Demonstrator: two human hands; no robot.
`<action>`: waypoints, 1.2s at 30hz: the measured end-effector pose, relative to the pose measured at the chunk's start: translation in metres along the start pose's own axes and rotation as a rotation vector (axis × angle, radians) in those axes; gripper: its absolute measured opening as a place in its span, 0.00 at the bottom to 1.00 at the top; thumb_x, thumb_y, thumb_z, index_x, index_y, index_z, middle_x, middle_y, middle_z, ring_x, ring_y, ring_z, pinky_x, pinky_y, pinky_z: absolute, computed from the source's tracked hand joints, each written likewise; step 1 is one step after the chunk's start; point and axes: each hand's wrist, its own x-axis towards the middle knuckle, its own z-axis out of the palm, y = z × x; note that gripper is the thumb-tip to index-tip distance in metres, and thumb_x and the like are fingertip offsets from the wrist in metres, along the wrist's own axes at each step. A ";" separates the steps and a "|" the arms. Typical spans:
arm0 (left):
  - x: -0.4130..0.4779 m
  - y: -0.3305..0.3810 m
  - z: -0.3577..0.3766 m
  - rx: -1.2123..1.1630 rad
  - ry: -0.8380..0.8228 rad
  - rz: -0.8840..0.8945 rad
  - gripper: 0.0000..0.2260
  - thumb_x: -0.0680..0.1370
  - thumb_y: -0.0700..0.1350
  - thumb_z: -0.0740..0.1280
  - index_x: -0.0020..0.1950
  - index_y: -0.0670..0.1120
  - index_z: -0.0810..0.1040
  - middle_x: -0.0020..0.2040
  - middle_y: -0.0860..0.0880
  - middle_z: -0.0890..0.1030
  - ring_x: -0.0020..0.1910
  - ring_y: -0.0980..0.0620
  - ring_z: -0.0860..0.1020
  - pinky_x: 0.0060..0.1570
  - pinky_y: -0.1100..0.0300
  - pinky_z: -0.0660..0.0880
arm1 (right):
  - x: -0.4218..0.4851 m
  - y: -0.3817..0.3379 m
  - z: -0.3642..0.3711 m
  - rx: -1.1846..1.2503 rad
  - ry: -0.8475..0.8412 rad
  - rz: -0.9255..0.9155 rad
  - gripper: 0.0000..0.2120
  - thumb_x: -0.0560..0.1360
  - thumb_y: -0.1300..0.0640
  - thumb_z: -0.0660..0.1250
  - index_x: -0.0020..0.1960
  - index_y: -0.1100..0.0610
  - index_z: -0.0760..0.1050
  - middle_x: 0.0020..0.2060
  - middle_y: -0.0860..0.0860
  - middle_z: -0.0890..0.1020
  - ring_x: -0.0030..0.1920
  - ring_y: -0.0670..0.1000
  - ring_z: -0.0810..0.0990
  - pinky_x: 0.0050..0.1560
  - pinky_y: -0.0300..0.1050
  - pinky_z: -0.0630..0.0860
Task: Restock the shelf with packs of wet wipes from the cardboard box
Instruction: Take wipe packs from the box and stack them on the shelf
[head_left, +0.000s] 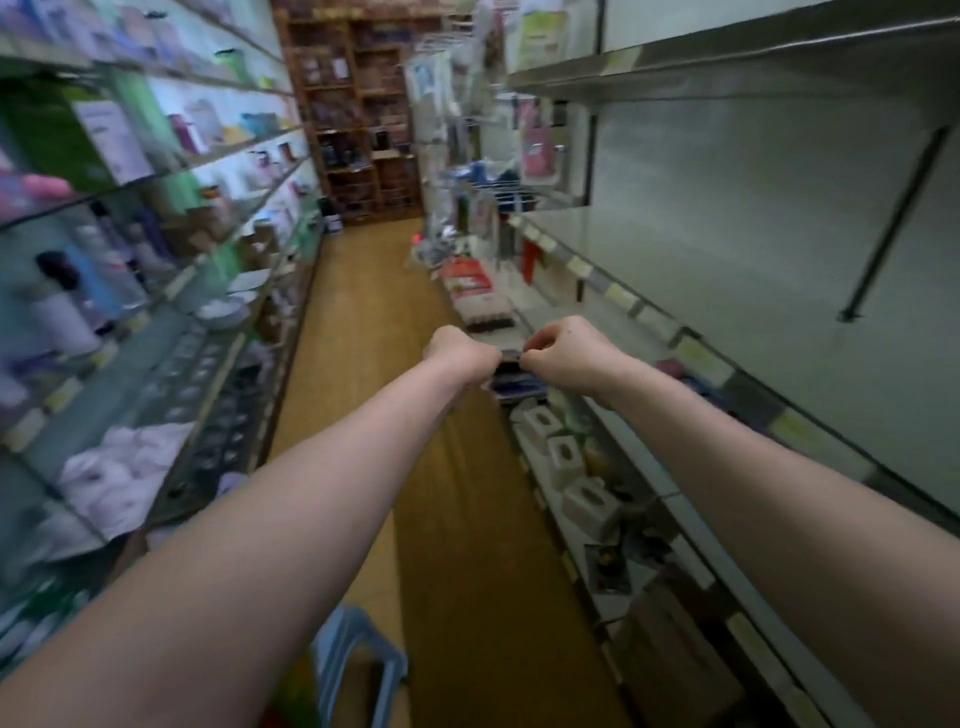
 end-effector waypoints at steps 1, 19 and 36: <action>0.005 -0.017 -0.019 -0.002 0.035 -0.026 0.14 0.74 0.45 0.70 0.57 0.39 0.78 0.49 0.40 0.81 0.45 0.44 0.79 0.41 0.58 0.73 | 0.005 -0.016 0.020 -0.002 -0.038 -0.017 0.13 0.75 0.55 0.65 0.56 0.56 0.81 0.49 0.52 0.82 0.48 0.52 0.80 0.47 0.45 0.78; 0.026 -0.294 -0.265 0.013 0.311 -0.451 0.15 0.75 0.43 0.68 0.58 0.36 0.78 0.42 0.43 0.76 0.30 0.53 0.70 0.25 0.63 0.65 | -0.004 -0.242 0.319 -0.025 -0.577 -0.262 0.14 0.76 0.53 0.64 0.57 0.60 0.79 0.51 0.56 0.80 0.53 0.57 0.78 0.53 0.50 0.77; 0.095 -0.411 -0.228 -0.200 0.313 -0.798 0.07 0.78 0.40 0.65 0.55 0.41 0.77 0.49 0.39 0.77 0.41 0.46 0.75 0.34 0.58 0.72 | 0.088 -0.192 0.494 -0.289 -0.957 -0.237 0.14 0.77 0.61 0.61 0.33 0.59 0.68 0.30 0.54 0.69 0.35 0.53 0.69 0.35 0.43 0.65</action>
